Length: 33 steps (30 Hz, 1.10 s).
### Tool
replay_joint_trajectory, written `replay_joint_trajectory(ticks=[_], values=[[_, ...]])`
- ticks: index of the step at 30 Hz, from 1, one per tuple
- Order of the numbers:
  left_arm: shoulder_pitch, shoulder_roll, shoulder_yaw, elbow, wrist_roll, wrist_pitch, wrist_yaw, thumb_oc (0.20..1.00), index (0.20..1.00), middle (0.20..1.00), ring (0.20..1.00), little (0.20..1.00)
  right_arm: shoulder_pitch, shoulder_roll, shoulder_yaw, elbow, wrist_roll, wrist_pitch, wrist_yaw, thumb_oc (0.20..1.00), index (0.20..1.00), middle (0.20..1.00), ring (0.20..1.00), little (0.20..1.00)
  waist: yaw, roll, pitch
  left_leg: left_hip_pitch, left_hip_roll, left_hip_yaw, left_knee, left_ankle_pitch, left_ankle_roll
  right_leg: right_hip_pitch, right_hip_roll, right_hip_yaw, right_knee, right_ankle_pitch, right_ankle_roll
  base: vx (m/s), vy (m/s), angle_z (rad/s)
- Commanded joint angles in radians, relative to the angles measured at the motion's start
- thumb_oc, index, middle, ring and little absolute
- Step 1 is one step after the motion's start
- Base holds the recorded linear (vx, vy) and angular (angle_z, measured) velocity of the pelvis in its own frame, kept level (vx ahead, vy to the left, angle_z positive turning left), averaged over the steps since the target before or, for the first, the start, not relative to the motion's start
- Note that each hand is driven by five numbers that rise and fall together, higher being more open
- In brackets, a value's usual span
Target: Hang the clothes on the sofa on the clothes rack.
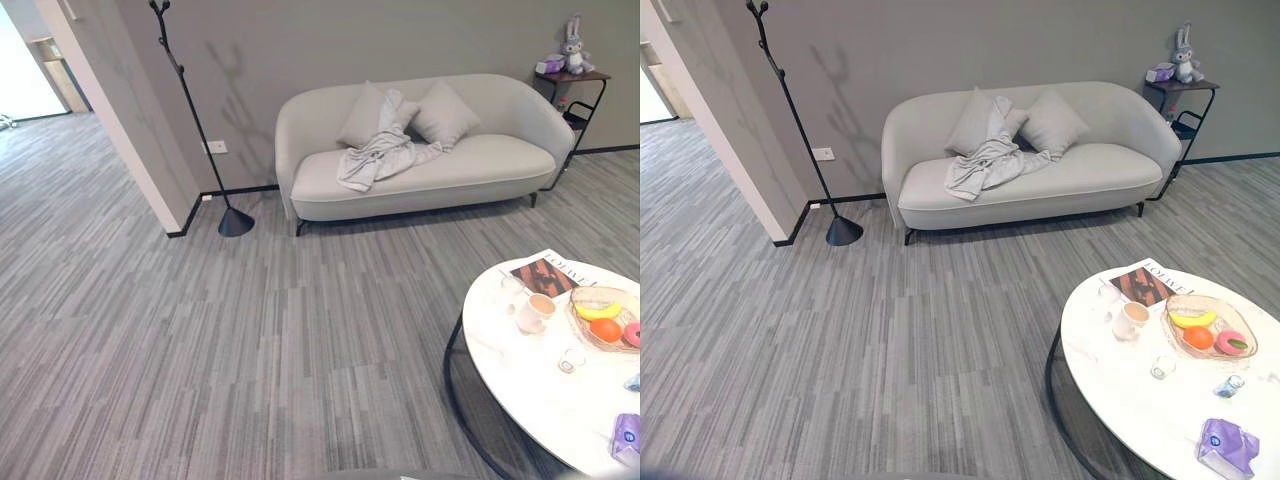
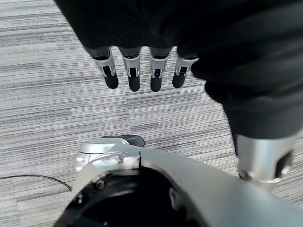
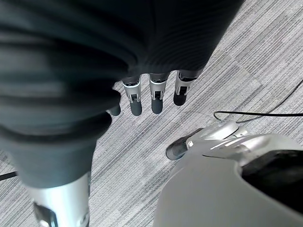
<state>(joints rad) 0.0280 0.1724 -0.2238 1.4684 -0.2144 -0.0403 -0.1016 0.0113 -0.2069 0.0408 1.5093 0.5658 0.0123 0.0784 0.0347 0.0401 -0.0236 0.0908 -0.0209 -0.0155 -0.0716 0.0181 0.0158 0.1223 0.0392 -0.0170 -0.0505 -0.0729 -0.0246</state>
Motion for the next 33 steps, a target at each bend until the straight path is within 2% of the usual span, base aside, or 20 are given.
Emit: replay_joint_trajectory(ticks=[1, 5, 6, 7, 8, 9, 11, 13, 14, 16, 18, 19, 21, 24, 26, 28, 29, 31, 32, 33], values=[[-0.048, -0.018, 0.037, 0.086, 0.034, 0.009, -0.007, 1.0, 1.0, 1.0, 1.0, 1.0, -0.037, 0.041, 0.031, 0.031, -0.02, -0.001, 0.006, 1.0, 1.0, 1.0, 1.0, 1.0, -0.004, -0.028, -0.025, -0.006, 0.037, -0.078, -0.016, -0.018, -0.049, -0.013, -0.054, -0.004, -0.037, 0.049, 0.077, 0.03, -0.083, -0.07], [-0.051, -0.006, 0.085, 0.088, -0.04, 0.013, -0.008, 1.0, 1.0, 1.0, 1.0, 1.0, -0.037, 0.036, 0.044, 0.03, -0.045, -0.01, 0.003, 1.0, 1.0, 1.0, 1.0, 1.0, 0.006, -0.041, -0.007, 0.004, 0.068, -0.071, 0.004, -0.014, -0.062, -0.007, -0.034, 0.019, -0.037, 0.043, 0.066, 0.01, -0.103, -0.07], [-0.052, 0.0, 0.097, 0.092, -0.056, 0.017, -0.013, 1.0, 1.0, 1.0, 1.0, 1.0, -0.043, 0.036, 0.059, 0.027, -0.068, -0.012, 0.005, 1.0, 1.0, 1.0, 1.0, 1.0, 0.009, -0.049, 0.006, -0.022, 0.076, -0.067, 0.069, -0.034, -0.069, -0.006, -0.028, 0.033, -0.037, 0.043, 0.059, -0.03, -0.129, -0.2], [-0.052, 0.0, 0.097, 0.092, -0.056, 0.017, -0.013, 1.0, 1.0, 1.0, 1.0, 1.0, -0.043, 0.036, 0.059, 0.028, -0.068, -0.012, 0.005, 1.0, 1.0, 1.0, 1.0, 1.0, 0.009, -0.049, 0.006, -0.025, 0.076, -0.067, 0.075, -0.036, -0.069, -0.007, -0.027, 0.034, -0.037, 0.043, 0.059, -0.13, -0.153, -0.29], [-0.061, 0.008, 0.102, 0.088, -0.069, 0.022, -0.015, 1.0, 1.0, 1.0, 1.0, 1.0, -0.053, 0.033, 0.082, 0.017, -0.086, -0.01, 0.008, 1.0, 1.0, 1.0, 1.0, 1.0, 0.019, -0.063, 0.046, -0.111, 0.073, -0.066, 0.223, -0.03, -0.075, -0.01, -0.025, 0.054, -0.037, 0.053, 0.05, -0.11, -0.087, -0.47], [-0.062, 0.008, 0.102, 0.088, -0.069, 0.022, -0.015, 1.0, 1.0, 1.0, 1.0, 1.0, -0.054, 0.033, 0.082, 0.018, -0.086, -0.01, 0.008, 1.0, 1.0, 1.0, 1.0, 1.0, 0.018, -0.063, 0.044, -0.119, 0.073, -0.068, 0.232, -0.034, -0.075, -0.013, -0.024, 0.053, -0.037, 0.054, 0.05, -0.13, -0.124, -0.44], [-0.065, 0.016, 0.113, 0.087, -0.078, 0.019, -0.012, 1.0, 1.0, 1.0, 1.0, 1.0, -0.061, 0.027, 0.104, 0.01, -0.109, -0.009, 0.009, 1.0, 1.0, 1.0, 1.0, 1.0, 0.03, -0.073, 0.069, -0.196, 0.055, -0.105, 0.36, 0.003, -0.058, -0.017, -0.017, 0.071, -0.037, 0.066, 0.044, -0.05, -0.089, -0.53], [-0.066, 0.02, 0.122, 0.081, -0.096, 0.019, -0.006, 1.0, 1.0, 1.0, 1.0, 1.0, -0.063, 0.019, 0.11, 0.019, -0.12, -0.009, 0.007, 1.0, 1.0, 1.0, 1.0, 1.0, 0.049, -0.077, 0.082, -0.257, 0.023, -0.121, 0.405, 0.009, -0.029, -0.019, -0.012, 0.082, -0.036, 0.068, 0.042, 0.04, -0.059, -0.58], [-0.065, 0.025, 0.137, 0.089, -0.097, 0.018, -0.005, 1.0, 1.0, 1.0, 1.0, 1.0, -0.06, 0.013, 0.108, 0.029, -0.133, -0.005, 0.01, 1.0, 1.0, 1.0, 1.0, 1.0, 0.064, -0.076, 0.077, -0.277, -0.011, -0.11, 0.346, -0.02, -0.02, -0.011, -0.008, 0.091, -0.035, 0.058, 0.047, 0.18, 0.008, -0.4], [-0.06, 0.029, 0.145, 0.099, -0.091, 0.017, -0.005, 1.0, 1.0, 1.0, 1.0, 1.0, -0.056, 0.011, 0.105, 0.034, -0.139, -0.001, 0.014, 1.0, 1.0, 1.0, 1.0, 1.0, 0.072, -0.076, 0.074, -0.258, -0.018, -0.101, 0.289, -0.018, -0.021, 0.0, -0.005, 0.095, -0.035, 0.05, 0.05, 0.2, 0.043, -0.25], [-0.039, 0.035, 0.167, 0.118, -0.082, 0.024, -0.015, 1.0, 1.0, 1.0, 1.0, 1.0, -0.039, 0.001, 0.083, 0.053, -0.138, 0.012, 0.024, 1.0, 1.0, 1.0, 1.0, 1.0, 0.088, -0.056, 0.061, -0.313, -0.053, -0.085, 0.153, 0.084, -0.028, 0.034, 0.027, 0.1, -0.032, 0.015, 0.037, 0.23, 0.056, -0.01], [-0.038, 0.035, 0.167, 0.117, -0.082, 0.024, -0.015, 1.0, 1.0, 1.0, 1.0, 1.0, -0.039, 0.001, 0.083, 0.053, -0.138, 0.012, 0.024, 1.0, 1.0, 1.0, 1.0, 1.0, 0.087, -0.058, 0.063, -0.307, -0.054, -0.085, 0.147, 0.087, -0.027, 0.037, 0.025, 0.1, -0.032, 0.014, 0.037, 0.18, 0.026, 0.0], [-0.029, 0.042, 0.178, 0.114, -0.095, 0.024, -0.019, 1.0, 1.0, 1.0, 1.0, 1.0, -0.04, -0.002, 0.067, 0.056, -0.117, 0.011, 0.021, 1.0, 1.0, 1.0, 1.0, 1.0, 0.11, -0.034, 0.063, -0.383, -0.101, -0.092, 0.032, 0.163, -0.044, 0.078, 0.07, 0.144, -0.009, -0.033, 0.014, 0.33, 0.05, -0.16], [-0.023, 0.046, 0.179, 0.114, -0.091, 0.021, -0.015, 1.0, 1.0, 1.0, 1.0, 1.0, -0.04, 0.003, 0.07, 0.059, -0.124, 0.01, 0.018, 1.0, 1.0, 1.0, 1.0, 1.0, 0.133, -0.036, 0.062, -0.416, -0.127, -0.089, -0.013, 0.194, -0.054, 0.124, 0.084, 0.192, 0.008, -0.072, 0.001, 0.28, 0.064, -0.19], [-0.015, 0.053, 0.178, 0.116, -0.081, 0.018, -0.011, 1.0, 1.0, 1.0, 1.0, 1.0, -0.036, 0.011, 0.081, 0.054, -0.14, 0.01, 0.018, 1.0, 1.0, 1.0, 1.0, 1.0, 0.15, -0.042, 0.056, -0.438, -0.133, -0.057, -0.016, 0.209, -0.053, 0.159, 0.086, 0.227, 0.017, -0.096, -0.007, 0.46, 0.133, -1.24], [-0.009, 0.059, 0.184, 0.117, -0.076, 0.019, -0.009, 1.0, 1.0, 1.0, 1.0, 1.0, -0.035, 0.025, 0.1, 0.046, -0.167, 0.008, 0.016, 1.0, 1.0, 1.0, 1.0, 1.0, 0.168, -0.054, 0.051, -0.455, -0.133, -0.03, -0.016, 0.225, -0.045, 0.194, 0.089, 0.256, 0.021, -0.116, -0.012, 0.47, 0.163, -0.92], [0.0, 0.061, 0.195, 0.123, -0.065, 0.023, -0.01, 1.0, 1.0, 1.0, 1.0, 1.0, -0.035, 0.041, 0.124, 0.043, -0.204, 0.012, 0.028, 1.0, 1.0, 1.0, 1.0, 1.0, 0.178, -0.065, 0.03, -0.447, -0.119, -0.012, -0.016, 0.205, -0.024, 0.224, 0.085, 0.271, 0.026, -0.131, -0.003, 0.36, 0.146, -0.42], [-0.001, 0.076, 0.203, 0.127, -0.057, 0.017, -0.009, 1.0, 1.0, 1.0, 1.0, 1.0, -0.02, 0.066, 0.135, 0.045, -0.223, 0.011, 0.035, 1.0, 1.0, 1.0, 1.0, 1.0, 0.183, -0.099, 0.009, -0.417, -0.107, -0.008, -0.016, 0.248, -0.008, 0.223, 0.062, 0.265, 0.049, -0.139, 0.007, 0.48, 0.189, -0.54], [-0.005, 0.086, 0.21, 0.125, -0.055, 0.02, -0.01, 1.0, 1.0, 1.0, 1.0, 1.0, -0.018, 0.072, 0.13, 0.047, -0.222, 0.011, 0.035, 1.0, 1.0, 1.0, 1.0, 1.0, 0.179, -0.123, 0.0, -0.399, -0.109, -0.01, -0.016, 0.246, -0.003, 0.216, 0.047, 0.255, 0.074, -0.137, 0.018, 0.7, 0.243, -0.55], [-0.007, 0.098, 0.224, 0.129, -0.065, 0.025, -0.016, 1.0, 1.0, 1.0, 1.0, 1.0, -0.008, 0.076, 0.107, 0.073, -0.212, 0.02, 0.047, 1.0, 1.0, 1.0, 1.0, 1.0, 0.189, -0.17, -0.025, -0.368, -0.122, -0.02, -0.012, 0.219, 0.011, 0.204, 0.015, 0.232, 0.159, -0.037, 0.08, 0.51, 0.167, -0.27]])
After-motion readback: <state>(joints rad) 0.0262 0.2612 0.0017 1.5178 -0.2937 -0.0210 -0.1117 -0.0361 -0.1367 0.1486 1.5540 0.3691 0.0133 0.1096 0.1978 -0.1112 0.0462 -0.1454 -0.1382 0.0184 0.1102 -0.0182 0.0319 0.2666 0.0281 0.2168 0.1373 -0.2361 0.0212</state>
